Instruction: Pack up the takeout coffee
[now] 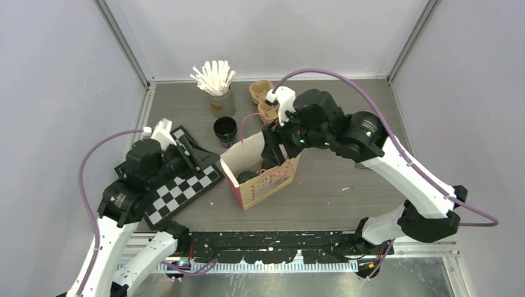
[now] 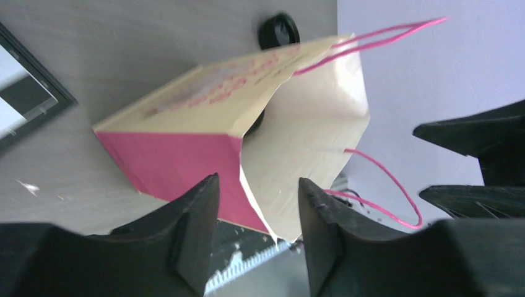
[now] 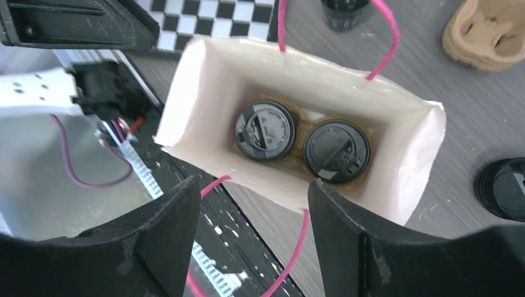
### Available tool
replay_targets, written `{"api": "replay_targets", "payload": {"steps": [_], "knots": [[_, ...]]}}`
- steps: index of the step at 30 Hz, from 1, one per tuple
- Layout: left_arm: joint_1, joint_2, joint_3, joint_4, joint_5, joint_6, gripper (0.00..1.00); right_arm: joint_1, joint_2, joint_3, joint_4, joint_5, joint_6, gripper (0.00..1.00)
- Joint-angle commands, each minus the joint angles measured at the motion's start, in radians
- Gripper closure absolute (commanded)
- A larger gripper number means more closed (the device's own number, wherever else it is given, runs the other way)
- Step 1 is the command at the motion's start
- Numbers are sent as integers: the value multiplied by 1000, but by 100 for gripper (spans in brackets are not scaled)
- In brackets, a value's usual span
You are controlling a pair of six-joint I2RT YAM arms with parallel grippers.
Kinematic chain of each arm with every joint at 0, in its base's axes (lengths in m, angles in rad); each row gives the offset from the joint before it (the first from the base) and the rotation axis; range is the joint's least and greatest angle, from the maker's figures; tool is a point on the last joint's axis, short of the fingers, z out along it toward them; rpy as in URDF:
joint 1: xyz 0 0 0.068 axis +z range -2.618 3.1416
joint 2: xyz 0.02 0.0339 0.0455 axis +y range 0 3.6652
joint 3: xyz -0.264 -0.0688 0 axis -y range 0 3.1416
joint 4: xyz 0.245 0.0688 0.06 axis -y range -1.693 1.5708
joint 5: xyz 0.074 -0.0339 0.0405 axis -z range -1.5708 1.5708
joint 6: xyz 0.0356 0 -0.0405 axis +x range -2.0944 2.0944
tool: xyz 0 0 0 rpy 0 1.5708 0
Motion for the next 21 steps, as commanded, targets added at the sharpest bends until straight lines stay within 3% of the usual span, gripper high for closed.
{"api": "replay_targets", "payload": {"steps": [1,9,15,21], "knots": [[-1,54,150,-66,-212,181,44,-3,-107,27,137,27,89,30],[32,366,319,52,-521,313,30,-3,-313,-151,365,98,130,9],[230,616,378,321,-455,255,36,-4,-440,-249,414,60,115,8],[316,922,609,448,-408,297,41,-4,-516,-292,373,180,89,8]]}}
